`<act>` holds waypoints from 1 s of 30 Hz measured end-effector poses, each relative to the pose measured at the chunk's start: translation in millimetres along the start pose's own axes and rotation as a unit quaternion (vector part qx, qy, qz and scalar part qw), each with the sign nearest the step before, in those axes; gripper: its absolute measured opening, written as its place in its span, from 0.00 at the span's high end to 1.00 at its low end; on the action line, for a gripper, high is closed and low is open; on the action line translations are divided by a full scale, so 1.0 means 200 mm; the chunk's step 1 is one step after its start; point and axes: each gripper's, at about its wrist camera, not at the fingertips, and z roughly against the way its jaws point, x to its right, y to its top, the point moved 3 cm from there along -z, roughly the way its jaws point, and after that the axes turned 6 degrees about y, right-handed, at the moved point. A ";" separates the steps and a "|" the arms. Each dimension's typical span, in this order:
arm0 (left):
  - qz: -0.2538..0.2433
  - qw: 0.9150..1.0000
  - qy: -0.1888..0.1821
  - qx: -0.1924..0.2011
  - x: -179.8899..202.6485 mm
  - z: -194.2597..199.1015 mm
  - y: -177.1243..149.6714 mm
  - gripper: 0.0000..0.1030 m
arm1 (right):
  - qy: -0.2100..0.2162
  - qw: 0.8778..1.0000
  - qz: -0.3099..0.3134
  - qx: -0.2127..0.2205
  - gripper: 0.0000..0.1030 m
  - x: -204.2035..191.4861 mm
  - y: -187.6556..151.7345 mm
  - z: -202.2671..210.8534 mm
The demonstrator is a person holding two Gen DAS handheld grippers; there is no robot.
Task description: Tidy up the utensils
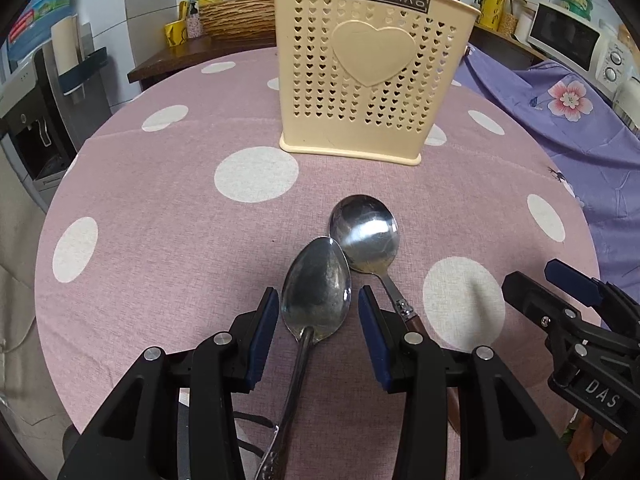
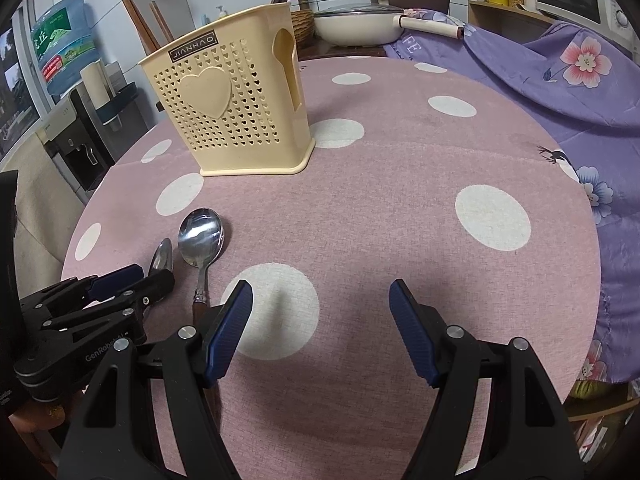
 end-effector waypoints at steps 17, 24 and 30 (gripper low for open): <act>-0.015 1.000 0.008 -0.006 0.03 -0.04 0.04 0.76 | -0.002 1.000 -0.007 -0.001 0.31 0.01 0.00 0.00; -0.017 1.000 0.002 -0.002 0.02 -0.02 0.05 0.83 | -0.002 1.000 -0.004 -0.005 0.31 -0.01 0.00 -0.01; -0.011 1.000 -0.003 0.003 0.00 0.01 0.07 0.90 | -0.001 1.000 -0.005 -0.004 0.31 -0.01 0.00 -0.02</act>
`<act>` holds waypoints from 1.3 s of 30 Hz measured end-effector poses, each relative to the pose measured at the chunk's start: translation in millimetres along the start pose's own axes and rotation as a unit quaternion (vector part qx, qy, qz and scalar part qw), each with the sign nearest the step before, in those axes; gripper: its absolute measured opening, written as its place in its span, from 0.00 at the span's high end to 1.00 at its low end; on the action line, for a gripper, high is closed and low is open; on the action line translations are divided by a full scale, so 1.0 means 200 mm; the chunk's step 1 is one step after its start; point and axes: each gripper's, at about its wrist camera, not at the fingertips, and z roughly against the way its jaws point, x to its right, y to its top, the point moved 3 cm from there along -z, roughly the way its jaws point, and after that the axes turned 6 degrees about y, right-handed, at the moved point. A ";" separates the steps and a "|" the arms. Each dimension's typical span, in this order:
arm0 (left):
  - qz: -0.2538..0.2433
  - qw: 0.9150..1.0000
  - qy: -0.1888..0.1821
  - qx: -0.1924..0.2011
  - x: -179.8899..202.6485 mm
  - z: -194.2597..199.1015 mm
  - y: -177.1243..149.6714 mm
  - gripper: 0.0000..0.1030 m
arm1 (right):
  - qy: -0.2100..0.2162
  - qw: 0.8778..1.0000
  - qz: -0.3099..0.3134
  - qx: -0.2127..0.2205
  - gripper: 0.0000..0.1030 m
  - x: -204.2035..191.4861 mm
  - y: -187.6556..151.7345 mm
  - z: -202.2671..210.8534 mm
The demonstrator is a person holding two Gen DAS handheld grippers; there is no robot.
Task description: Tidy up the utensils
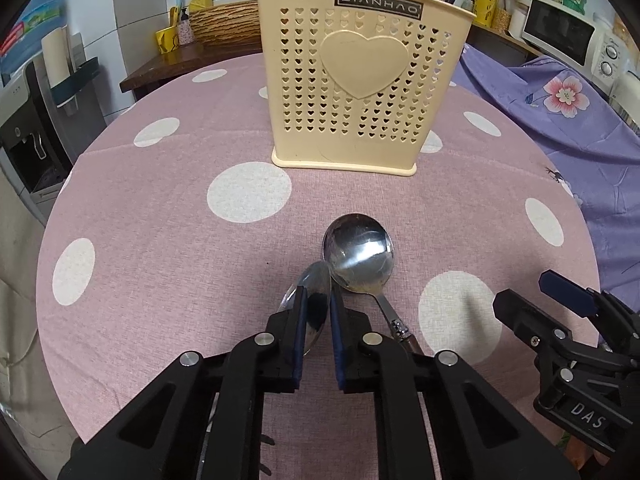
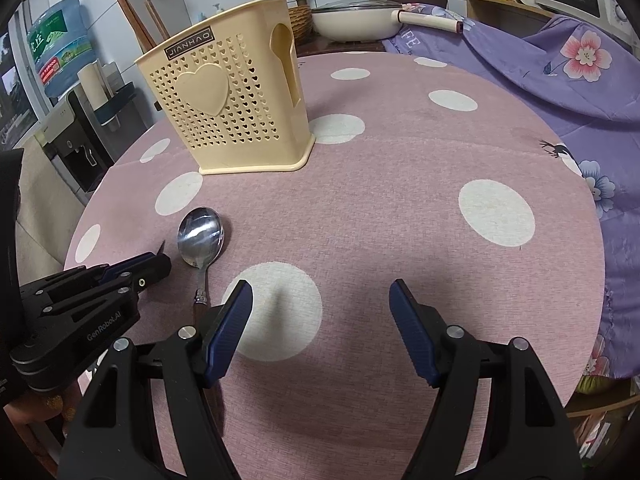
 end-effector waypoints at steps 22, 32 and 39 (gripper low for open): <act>0.059 0.996 -0.059 0.044 -0.26 0.26 0.16 0.98 | 0.061 0.992 0.104 -0.044 0.31 -0.37 0.08 -0.21; 0.074 0.996 -0.046 0.011 -0.38 0.15 0.06 0.98 | 0.038 0.987 0.136 -0.082 0.31 -0.40 0.07 -0.31; 0.087 0.996 -0.035 0.010 -0.46 0.14 0.05 0.98 | 0.026 0.983 0.158 -0.087 0.31 -0.46 0.10 -0.37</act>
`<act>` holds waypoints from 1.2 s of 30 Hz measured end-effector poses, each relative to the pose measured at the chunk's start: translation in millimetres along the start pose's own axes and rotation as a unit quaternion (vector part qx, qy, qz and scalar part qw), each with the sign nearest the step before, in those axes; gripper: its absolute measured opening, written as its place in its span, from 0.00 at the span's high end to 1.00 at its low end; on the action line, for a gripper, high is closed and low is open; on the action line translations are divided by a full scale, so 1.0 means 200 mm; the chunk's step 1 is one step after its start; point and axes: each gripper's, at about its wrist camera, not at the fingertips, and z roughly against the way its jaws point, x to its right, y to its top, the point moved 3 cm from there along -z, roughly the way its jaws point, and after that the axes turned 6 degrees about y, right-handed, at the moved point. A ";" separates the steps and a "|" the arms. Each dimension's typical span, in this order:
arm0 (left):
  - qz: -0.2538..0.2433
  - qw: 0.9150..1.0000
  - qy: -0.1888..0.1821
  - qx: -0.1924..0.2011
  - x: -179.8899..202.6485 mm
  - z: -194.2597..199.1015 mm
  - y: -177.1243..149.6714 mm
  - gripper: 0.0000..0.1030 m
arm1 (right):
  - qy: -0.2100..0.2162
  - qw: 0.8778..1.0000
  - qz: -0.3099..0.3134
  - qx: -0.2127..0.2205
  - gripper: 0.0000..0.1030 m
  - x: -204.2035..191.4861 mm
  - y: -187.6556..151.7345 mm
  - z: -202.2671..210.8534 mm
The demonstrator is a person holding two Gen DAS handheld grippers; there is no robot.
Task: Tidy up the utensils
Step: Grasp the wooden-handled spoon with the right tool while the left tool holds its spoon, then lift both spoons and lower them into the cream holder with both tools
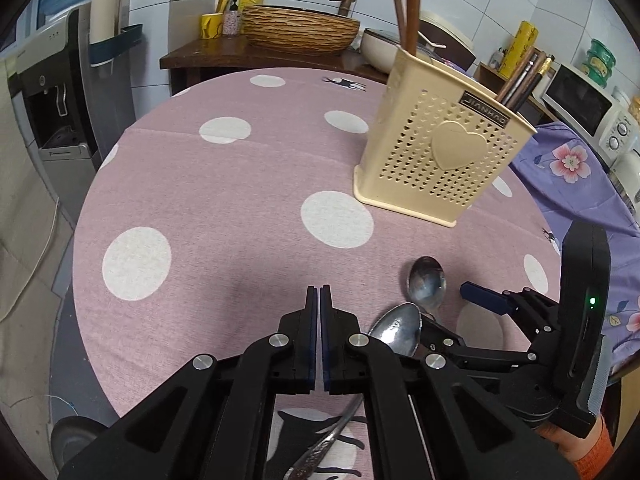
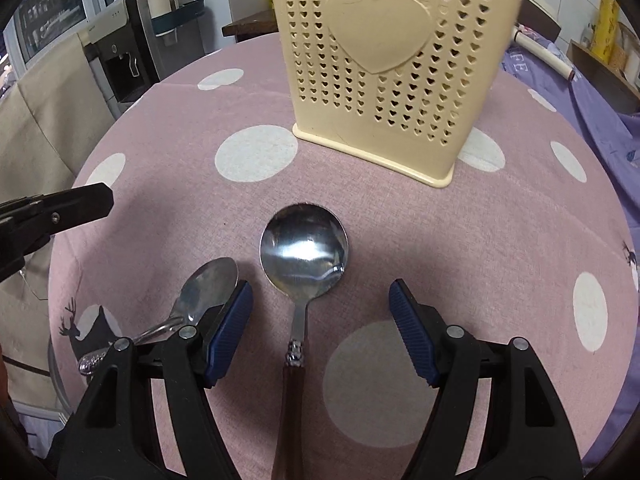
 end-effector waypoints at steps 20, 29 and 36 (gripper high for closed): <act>-0.097 0.994 -0.050 -0.027 0.18 -0.10 -0.16 0.45 | 0.002 0.999 -0.021 0.024 0.54 0.14 0.02 0.09; -0.199 0.978 -0.046 -0.028 0.32 -0.21 -0.19 0.46 | 0.007 0.998 -0.057 0.030 0.54 0.24 0.00 0.13; -0.235 0.971 -0.030 -0.028 0.35 -0.21 -0.19 0.65 | 0.009 0.998 -0.058 0.031 0.54 0.24 0.00 0.15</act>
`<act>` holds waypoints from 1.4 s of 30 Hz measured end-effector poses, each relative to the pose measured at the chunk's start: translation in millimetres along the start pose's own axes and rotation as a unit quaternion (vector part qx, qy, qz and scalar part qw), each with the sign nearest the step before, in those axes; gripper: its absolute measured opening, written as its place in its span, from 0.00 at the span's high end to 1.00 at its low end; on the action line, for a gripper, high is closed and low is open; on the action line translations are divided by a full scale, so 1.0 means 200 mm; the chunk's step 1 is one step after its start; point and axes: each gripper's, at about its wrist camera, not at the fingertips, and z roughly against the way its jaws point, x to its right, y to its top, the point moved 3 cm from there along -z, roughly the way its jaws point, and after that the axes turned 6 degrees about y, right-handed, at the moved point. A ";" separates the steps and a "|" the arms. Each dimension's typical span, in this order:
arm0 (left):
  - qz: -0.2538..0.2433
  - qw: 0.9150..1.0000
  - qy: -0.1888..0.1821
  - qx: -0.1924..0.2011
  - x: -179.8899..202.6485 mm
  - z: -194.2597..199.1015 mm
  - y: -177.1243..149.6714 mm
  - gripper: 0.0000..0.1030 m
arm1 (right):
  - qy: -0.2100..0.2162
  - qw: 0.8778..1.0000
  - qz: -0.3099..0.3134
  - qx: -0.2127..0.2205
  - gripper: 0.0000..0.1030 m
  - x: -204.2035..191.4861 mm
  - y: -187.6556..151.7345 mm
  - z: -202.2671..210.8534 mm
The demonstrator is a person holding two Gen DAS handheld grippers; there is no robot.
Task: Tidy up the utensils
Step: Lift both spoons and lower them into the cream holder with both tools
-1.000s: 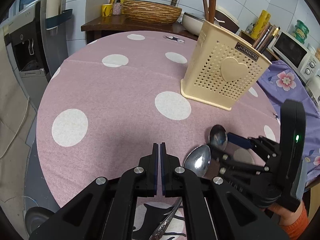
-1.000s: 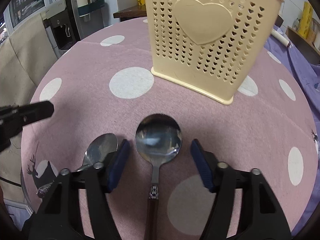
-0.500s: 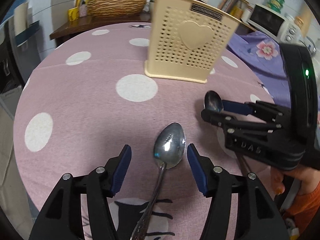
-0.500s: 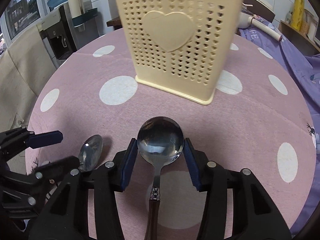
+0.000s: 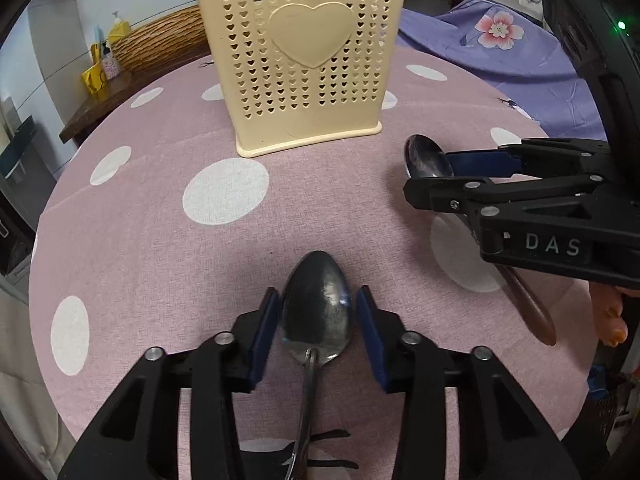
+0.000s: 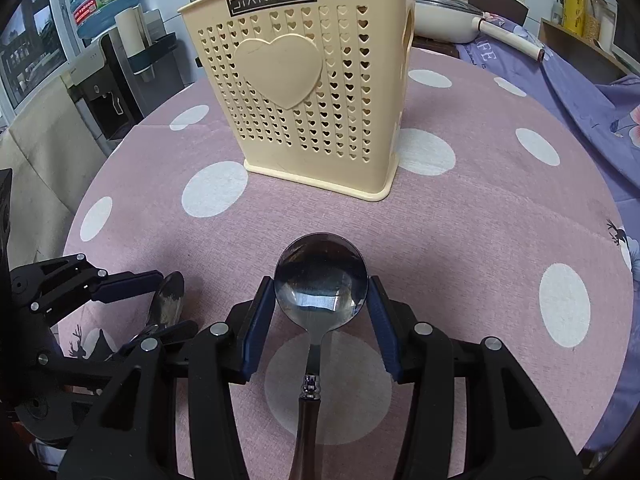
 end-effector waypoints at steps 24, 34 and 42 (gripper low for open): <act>0.087 0.989 -0.002 0.124 -0.09 0.42 0.17 0.65 | 0.008 0.995 0.004 0.096 0.54 -0.10 0.05 0.44; 0.097 0.986 0.000 0.136 -0.09 0.46 0.19 0.65 | 0.006 0.994 0.017 0.112 0.54 -0.15 0.07 0.52; 0.097 0.984 -0.001 0.151 -0.09 0.50 0.23 0.65 | 0.005 0.993 0.021 0.120 0.54 -0.16 0.09 0.55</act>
